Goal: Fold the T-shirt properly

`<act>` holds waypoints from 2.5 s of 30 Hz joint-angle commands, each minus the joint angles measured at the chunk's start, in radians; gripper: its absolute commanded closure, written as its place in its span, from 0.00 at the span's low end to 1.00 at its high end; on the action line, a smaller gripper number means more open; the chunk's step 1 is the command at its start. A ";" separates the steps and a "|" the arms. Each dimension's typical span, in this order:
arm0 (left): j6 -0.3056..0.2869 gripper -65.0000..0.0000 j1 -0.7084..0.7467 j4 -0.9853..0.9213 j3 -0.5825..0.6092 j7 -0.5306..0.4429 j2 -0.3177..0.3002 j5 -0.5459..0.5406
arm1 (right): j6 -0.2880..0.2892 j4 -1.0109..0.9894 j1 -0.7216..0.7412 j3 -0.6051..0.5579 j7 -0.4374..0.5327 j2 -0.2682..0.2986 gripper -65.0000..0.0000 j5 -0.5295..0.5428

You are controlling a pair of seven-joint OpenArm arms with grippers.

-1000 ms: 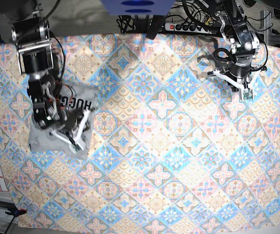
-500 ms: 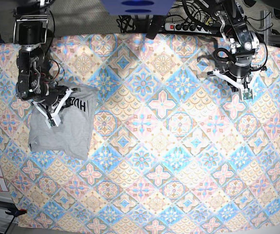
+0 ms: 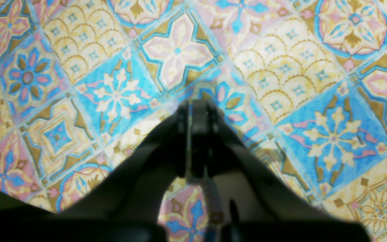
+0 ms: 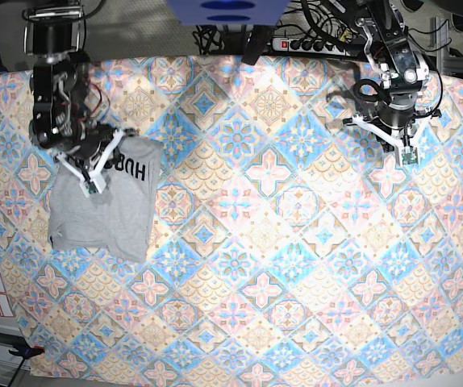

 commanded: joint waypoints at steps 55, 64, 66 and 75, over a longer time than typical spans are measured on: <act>-0.004 1.00 0.572 0.103 0.000 0.084 -0.169 -0.379 | 0.004 0.385 -0.743 0.251 0.010 -0.013 1.00 0.007; -0.004 1.00 0.655 -0.047 0.051 0.061 -0.172 -0.405 | 0.004 0.218 -0.814 0.241 0.013 -0.038 1.00 0.006; -0.002 1.00 0.627 -0.172 0.105 -0.014 -0.202 -0.402 | 0.004 0.126 -0.812 0.244 0.014 -0.052 1.00 0.004; 0.004 1.00 0.413 -0.776 0.324 -0.298 -0.258 -0.402 | 0.004 -0.298 -0.625 0.239 0.131 -0.052 1.00 0.003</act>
